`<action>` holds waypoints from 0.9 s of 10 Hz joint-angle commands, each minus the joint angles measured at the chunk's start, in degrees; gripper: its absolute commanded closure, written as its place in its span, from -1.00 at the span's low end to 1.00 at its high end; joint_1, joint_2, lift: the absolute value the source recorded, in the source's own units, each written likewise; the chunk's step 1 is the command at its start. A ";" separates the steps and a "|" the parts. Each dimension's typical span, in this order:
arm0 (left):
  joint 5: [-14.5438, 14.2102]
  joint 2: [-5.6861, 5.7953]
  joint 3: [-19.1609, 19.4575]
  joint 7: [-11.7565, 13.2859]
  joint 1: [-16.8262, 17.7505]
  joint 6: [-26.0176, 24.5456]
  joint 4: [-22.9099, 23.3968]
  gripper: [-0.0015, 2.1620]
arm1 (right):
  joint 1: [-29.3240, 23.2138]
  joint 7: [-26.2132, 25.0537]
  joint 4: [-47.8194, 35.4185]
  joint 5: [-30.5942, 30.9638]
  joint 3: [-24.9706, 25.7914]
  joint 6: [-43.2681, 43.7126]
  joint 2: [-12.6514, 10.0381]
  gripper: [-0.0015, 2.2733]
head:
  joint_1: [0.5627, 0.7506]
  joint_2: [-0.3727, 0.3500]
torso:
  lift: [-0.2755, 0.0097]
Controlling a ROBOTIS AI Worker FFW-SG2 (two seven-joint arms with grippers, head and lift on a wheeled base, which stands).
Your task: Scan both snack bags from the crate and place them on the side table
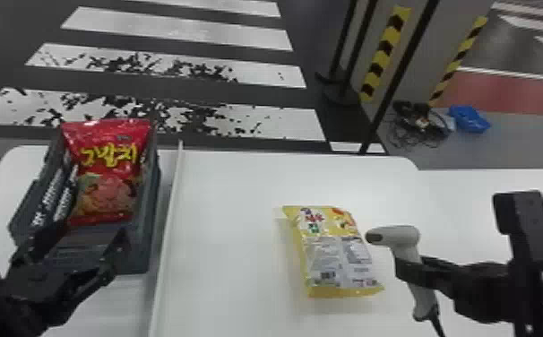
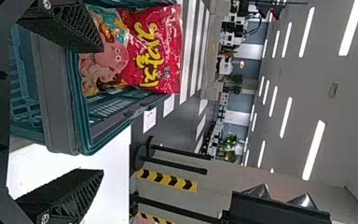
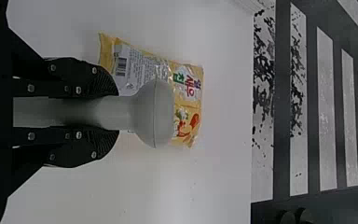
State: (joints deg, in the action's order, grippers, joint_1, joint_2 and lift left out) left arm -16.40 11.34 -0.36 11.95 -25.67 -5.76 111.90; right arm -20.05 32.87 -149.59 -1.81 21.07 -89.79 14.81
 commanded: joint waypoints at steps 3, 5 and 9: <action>-0.30 0.09 0.01 0.00 0.09 0.17 -0.19 -0.93 | -2.80 0.09 -5.18 1.10 -3.32 -0.29 -1.28 0.98 | 0.41 -0.39 | 0.26; -0.66 0.18 0.01 0.00 0.01 0.35 -0.45 -0.93 | -4.20 0.17 -7.20 1.10 -5.08 -0.29 -1.80 0.98 | 0.41 -0.31 | 0.26; -0.74 0.26 0.01 0.00 -0.26 0.53 -0.45 -0.93 | -6.66 -0.35 -7.20 3.13 -9.91 -0.29 -3.30 0.98 | 0.41 -0.17 | 0.26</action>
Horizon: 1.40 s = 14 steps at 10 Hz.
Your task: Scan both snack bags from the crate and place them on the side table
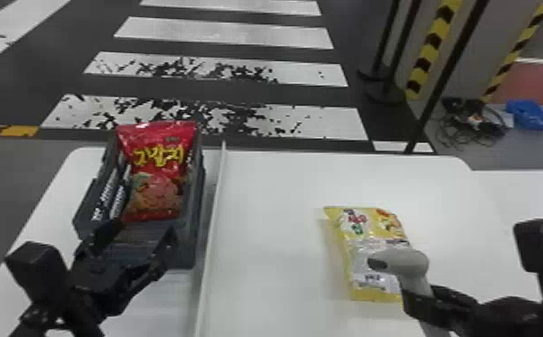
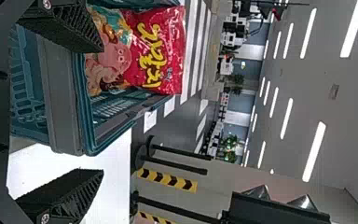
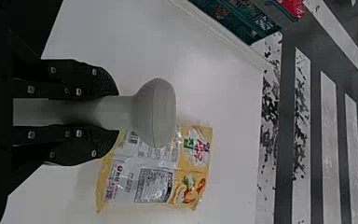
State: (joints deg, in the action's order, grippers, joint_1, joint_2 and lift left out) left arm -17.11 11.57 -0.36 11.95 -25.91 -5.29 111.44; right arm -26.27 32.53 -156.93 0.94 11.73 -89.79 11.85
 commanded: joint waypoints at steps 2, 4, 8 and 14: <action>-0.12 0.04 -0.08 0.00 0.07 0.06 0.00 -0.93 | -0.63 -1.68 1.10 1.00 -1.18 -0.30 -1.83 0.98 | 0.41 -0.13 | 0.26; -0.12 0.04 -0.17 0.00 0.07 0.06 -0.09 -0.93 | -0.54 -4.58 3.12 2.14 -2.32 -0.30 -4.29 0.98 | 0.41 -0.14 | 0.26; -0.03 0.04 -1.05 0.00 0.42 0.06 -0.61 -0.93 | -0.19 -7.84 5.50 5.04 -4.78 -0.30 -9.91 0.98 | 0.41 -0.14 | 0.26; -0.03 0.04 -1.31 0.00 0.51 0.06 -1.14 -0.93 | 2.27 -9.51 11.56 6.62 -5.58 -0.30 -10.97 0.98 | 0.41 -0.15 | 0.26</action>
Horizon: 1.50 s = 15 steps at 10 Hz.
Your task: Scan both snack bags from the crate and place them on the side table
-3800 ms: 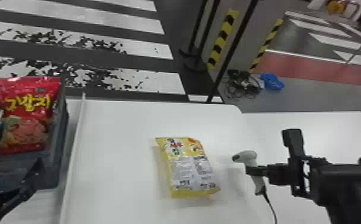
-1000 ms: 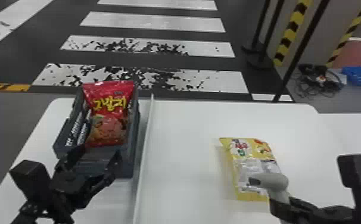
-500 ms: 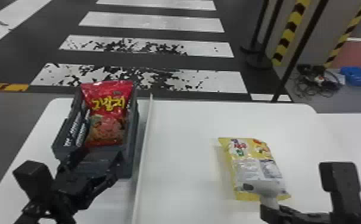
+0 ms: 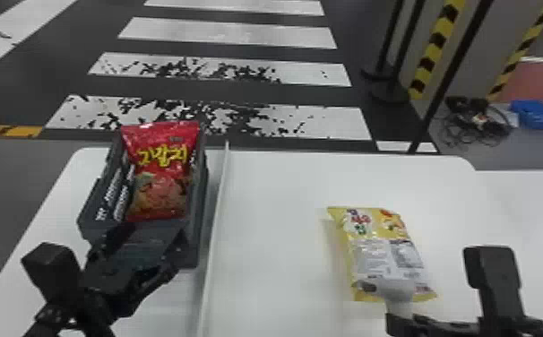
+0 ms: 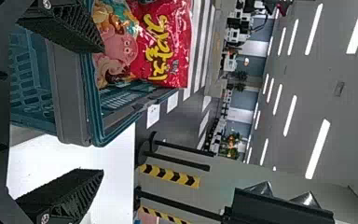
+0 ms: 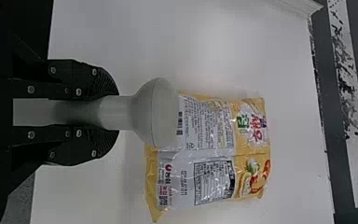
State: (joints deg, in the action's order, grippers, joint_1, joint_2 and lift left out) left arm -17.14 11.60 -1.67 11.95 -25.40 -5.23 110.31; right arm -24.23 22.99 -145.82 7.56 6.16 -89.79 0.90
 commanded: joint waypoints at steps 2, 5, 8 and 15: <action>0.00 0.00 0.00 0.00 0.09 0.00 -0.10 -0.93 | 1.38 -0.40 1.76 0.00 -0.01 -0.30 -0.11 0.98 | 0.41 -0.15 | 0.26; 0.00 0.00 0.00 0.00 0.17 0.00 -0.36 -0.93 | 2.61 -0.66 3.43 0.27 -0.01 -0.30 -0.11 0.98 | 0.41 -0.15 | 0.26; 0.00 0.00 0.18 0.00 0.26 0.00 -0.36 -0.93 | 2.96 -0.75 3.43 1.06 -0.62 -0.30 -0.11 0.98 | 0.41 -0.15 | 0.26; 0.00 0.27 0.44 0.00 0.09 0.00 -0.36 -0.93 | 5.42 -0.05 3.08 -0.52 9.22 -0.30 4.73 0.98 | 0.41 -0.33 | 0.26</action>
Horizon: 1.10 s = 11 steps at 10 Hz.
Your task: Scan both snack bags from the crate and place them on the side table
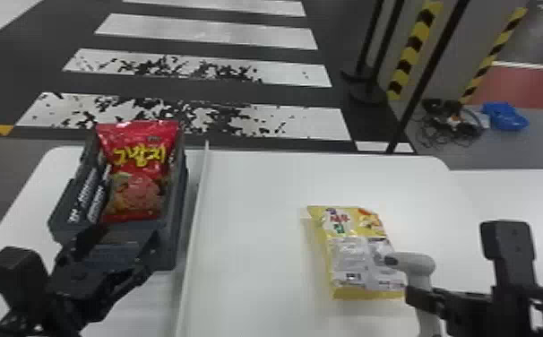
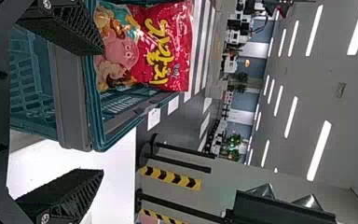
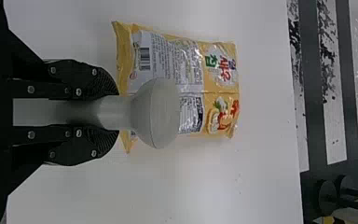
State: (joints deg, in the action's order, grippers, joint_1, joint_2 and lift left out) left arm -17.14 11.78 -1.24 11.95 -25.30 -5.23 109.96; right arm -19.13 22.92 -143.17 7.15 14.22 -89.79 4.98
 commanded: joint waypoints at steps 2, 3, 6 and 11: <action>0.09 0.00 -0.08 0.00 -0.01 0.00 -0.01 -0.93 | 2.96 0.11 5.97 -1.62 5.11 -0.30 3.64 0.98 | 0.41 -0.51 | 0.26; 0.09 0.00 -0.08 0.00 -0.19 0.00 -0.01 -0.92 | 4.98 0.46 10.54 -1.70 6.26 -0.30 5.13 0.98 | 0.41 -0.60 | 0.26; 0.70 -0.53 -0.43 0.00 -0.19 -0.18 0.08 -0.92 | 9.82 0.72 23.90 -3.11 6.87 16.87 8.73 0.98 | 0.41 -0.79 | 0.26; 1.23 -0.70 -0.61 0.00 -0.19 -0.35 -0.01 -0.92 | 17.81 0.72 39.72 -1.88 4.06 27.24 11.99 0.98 | 0.41 -0.83 | 0.26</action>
State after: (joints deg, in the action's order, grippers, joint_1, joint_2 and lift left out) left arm -15.92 11.07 -1.82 11.95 -25.49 -5.59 109.93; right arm -2.12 23.68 -105.16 5.23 18.64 -63.08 16.40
